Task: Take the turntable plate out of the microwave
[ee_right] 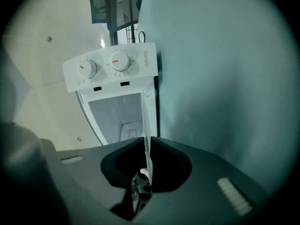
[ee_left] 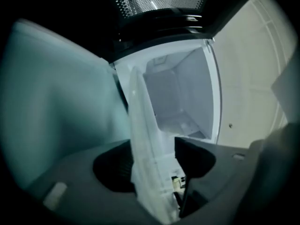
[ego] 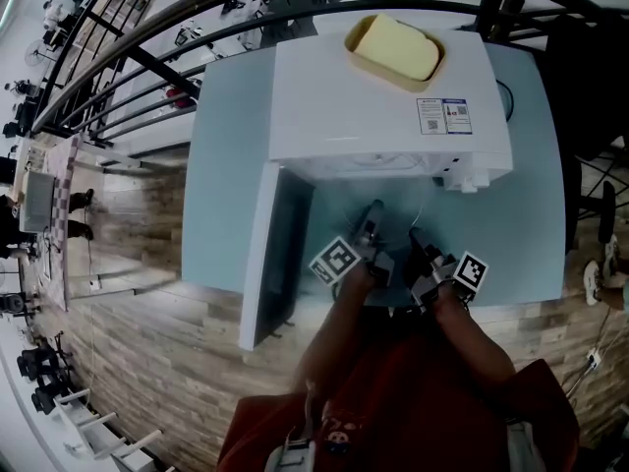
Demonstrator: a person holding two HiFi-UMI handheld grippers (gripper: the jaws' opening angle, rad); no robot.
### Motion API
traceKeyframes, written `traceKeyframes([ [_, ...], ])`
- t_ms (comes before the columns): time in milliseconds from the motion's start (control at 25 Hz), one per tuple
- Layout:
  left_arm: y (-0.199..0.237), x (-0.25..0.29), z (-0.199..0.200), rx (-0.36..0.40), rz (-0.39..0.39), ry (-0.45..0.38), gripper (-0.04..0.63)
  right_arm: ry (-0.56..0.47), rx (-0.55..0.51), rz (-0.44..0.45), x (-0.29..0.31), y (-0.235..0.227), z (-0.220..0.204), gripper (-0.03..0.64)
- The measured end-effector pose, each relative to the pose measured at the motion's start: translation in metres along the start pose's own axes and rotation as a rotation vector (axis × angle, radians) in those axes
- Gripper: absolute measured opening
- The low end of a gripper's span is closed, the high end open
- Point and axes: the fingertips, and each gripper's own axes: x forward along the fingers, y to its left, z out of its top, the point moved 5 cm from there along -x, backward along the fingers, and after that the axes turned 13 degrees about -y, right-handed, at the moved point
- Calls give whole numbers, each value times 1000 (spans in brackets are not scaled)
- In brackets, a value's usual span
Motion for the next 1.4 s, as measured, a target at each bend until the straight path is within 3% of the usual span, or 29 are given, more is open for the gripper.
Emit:
traceKeyframes([
  [200, 1, -1, -4, -41, -4, -1, 176, 12, -21, -15, -4, 0, 1, 29],
  [440, 5, -4, 5, -197, 3, -91, 28, 35, -65, -18, -5, 1, -4, 28],
  [640, 1, -8, 5, -189, -6, -90, 28, 62, -153, -35, -10, 4, -5, 28],
  [1000, -6, -32, -12, -182, 10, -113, 28, 73, -425, -80, -55, 13, 12, 37],
  [1200, -22, -54, -18, -235, -24, -158, 28, 52, -523, -67, -84, 20, 24, 35],
  [1400, -40, -81, -24, -210, -27, -189, 28, 17, -692, -19, -108, 37, 41, 28],
])
